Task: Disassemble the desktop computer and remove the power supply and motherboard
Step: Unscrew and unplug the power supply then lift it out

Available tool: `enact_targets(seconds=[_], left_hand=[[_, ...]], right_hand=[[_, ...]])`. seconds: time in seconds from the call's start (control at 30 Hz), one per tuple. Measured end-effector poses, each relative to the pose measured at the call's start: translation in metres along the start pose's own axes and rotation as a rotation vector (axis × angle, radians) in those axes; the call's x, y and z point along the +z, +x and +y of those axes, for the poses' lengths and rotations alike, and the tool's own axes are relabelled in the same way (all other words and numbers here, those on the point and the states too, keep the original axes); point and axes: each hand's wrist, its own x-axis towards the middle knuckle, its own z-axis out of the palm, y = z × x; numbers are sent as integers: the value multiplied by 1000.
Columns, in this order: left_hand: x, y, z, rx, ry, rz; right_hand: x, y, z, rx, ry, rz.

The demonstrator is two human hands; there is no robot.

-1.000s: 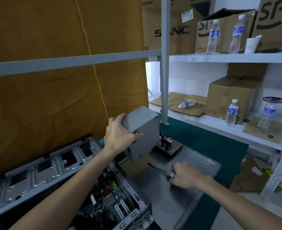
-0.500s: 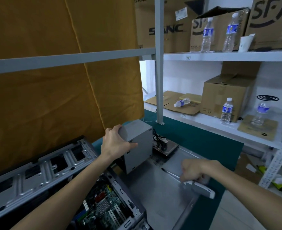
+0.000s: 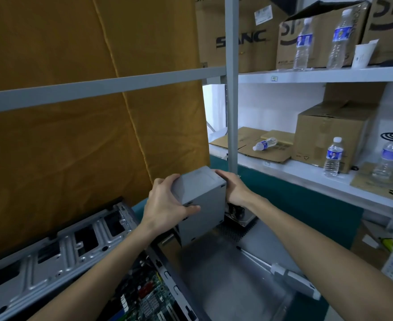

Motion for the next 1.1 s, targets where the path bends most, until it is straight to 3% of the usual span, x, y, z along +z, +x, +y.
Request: enact_targets(seconds=[0.17,0.27,0.37,0.5,0.8,1.0,1.1], left_hand=[[-14,1,-3,44,-13,36],[-20,2,-5,55,-20,57],[-25,6,-4,65,-24,64],[-20,13,4,27,-35,43],[27,16,8,-91,15,-137],[43,27,1,-150,43,-170],[43,32,-3,-157,73,-229]], right_hand=[[2,25,-26,116,237,-75],[-9,32,-40,66,118,4],[-26,40,-32,-160,-127,31],[-46,35,-26,-223,-311,115],[-43,15,35,-26,-531,6],[-27,8,59,150,-308,-181],[-16,5,66,212,-316,-229]])
